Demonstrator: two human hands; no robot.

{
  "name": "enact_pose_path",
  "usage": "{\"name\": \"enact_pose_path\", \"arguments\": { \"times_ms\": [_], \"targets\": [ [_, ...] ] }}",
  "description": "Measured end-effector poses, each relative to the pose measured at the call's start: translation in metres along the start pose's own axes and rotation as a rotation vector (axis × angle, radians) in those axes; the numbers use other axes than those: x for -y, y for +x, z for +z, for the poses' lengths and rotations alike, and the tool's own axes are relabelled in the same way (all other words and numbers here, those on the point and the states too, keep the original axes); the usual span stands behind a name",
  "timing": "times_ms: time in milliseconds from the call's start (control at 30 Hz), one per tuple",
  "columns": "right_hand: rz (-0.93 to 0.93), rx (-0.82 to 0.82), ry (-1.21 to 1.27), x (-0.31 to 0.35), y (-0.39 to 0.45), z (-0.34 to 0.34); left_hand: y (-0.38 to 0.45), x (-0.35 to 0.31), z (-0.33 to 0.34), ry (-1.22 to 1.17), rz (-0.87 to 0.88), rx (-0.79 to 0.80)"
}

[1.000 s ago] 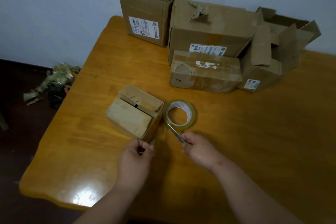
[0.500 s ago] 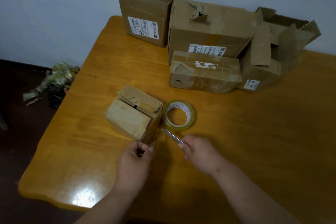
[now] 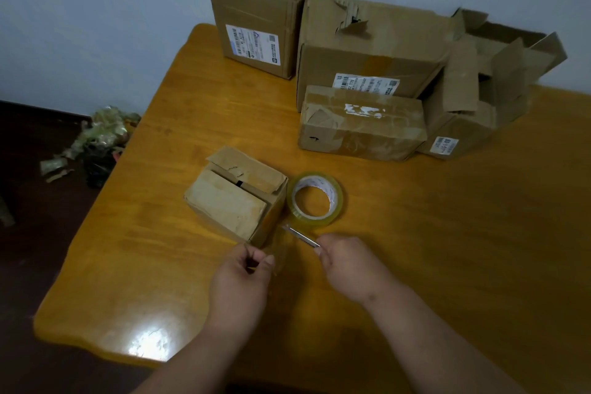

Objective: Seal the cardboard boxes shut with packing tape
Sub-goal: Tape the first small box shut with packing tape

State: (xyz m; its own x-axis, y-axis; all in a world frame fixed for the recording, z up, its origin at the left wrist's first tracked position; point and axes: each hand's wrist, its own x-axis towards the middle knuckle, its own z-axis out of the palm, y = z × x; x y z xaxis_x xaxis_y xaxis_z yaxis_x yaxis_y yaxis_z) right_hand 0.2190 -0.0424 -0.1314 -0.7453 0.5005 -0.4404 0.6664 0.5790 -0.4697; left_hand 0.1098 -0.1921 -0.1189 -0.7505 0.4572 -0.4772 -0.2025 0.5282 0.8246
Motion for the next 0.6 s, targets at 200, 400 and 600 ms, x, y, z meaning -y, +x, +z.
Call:
{"name": "enact_pose_path", "arguments": {
  "times_ms": [200,400,600],
  "targets": [
    [-0.033,0.032,-0.176,0.011,0.006,-0.004,-0.005,-0.014,0.012,0.074,0.117,0.073],
    [-0.026,0.094,-0.197,0.01,0.009,-0.008,-0.002,-0.012,0.01,0.058,0.082,0.038],
    [-0.007,0.121,-0.228,-0.001,0.008,-0.015,0.004,-0.014,0.002,0.005,0.061,-0.003]
  ]
}}
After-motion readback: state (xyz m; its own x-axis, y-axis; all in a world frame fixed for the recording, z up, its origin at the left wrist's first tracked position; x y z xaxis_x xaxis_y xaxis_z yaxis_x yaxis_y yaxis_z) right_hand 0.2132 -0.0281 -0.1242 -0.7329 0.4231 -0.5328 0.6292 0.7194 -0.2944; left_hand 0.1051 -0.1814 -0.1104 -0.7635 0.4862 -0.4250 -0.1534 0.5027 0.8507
